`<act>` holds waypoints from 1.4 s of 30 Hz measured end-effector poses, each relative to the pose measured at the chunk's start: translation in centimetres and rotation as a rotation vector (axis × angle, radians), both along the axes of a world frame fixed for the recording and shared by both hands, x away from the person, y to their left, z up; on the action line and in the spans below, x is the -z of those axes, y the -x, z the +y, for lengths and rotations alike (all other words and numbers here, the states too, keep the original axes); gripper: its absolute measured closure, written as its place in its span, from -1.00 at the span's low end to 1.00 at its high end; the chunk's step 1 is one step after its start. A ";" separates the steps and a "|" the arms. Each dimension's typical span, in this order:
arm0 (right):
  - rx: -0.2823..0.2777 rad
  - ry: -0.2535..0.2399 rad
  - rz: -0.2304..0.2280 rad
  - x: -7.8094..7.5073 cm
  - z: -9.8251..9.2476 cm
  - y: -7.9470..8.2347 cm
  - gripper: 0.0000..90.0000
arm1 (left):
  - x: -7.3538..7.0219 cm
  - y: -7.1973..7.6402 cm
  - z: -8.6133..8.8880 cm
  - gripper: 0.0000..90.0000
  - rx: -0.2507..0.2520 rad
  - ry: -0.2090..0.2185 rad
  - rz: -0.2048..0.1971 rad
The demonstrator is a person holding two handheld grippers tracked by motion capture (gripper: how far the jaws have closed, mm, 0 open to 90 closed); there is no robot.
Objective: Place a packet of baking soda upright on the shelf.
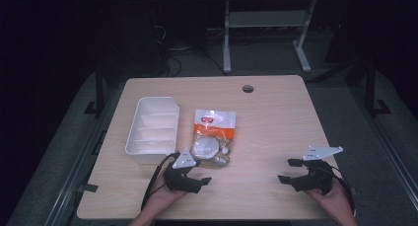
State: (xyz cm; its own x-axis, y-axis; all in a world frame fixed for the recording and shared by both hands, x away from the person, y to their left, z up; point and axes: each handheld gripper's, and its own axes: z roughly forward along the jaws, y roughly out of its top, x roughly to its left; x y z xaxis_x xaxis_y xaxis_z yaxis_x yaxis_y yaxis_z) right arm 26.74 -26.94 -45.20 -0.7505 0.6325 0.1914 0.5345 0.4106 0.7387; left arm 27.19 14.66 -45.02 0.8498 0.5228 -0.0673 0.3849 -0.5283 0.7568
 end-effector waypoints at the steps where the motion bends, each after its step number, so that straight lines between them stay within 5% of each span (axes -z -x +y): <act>1: -0.002 0.000 0.001 0.0 0.0 0.0 -0.52 | 0.0 0.0 0.0 -0.32 0.000 -0.001 0.000; 13: -0.002 -0.014 0.011 -0.1 0.3 -0.2 -0.52 | -0.4 -0.5 -0.6 -0.11 -0.064 -0.013 -0.020; 24: -0.003 -0.035 0.008 -0.9 1.8 -1.4 -0.52 | -1.0 -1.4 -1.2 0.67 -0.066 -0.011 0.015; 35: 0.022 -0.003 0.019 -2.9 4.8 -5.6 -0.47 | -1.6 -3.0 -2.2 0.98 -0.105 -0.042 0.015; 42: -0.017 0.014 0.085 -4.1 7.8 -9.5 -0.48 | -1.3 -3.6 -1.9 1.00 -0.145 -0.051 0.013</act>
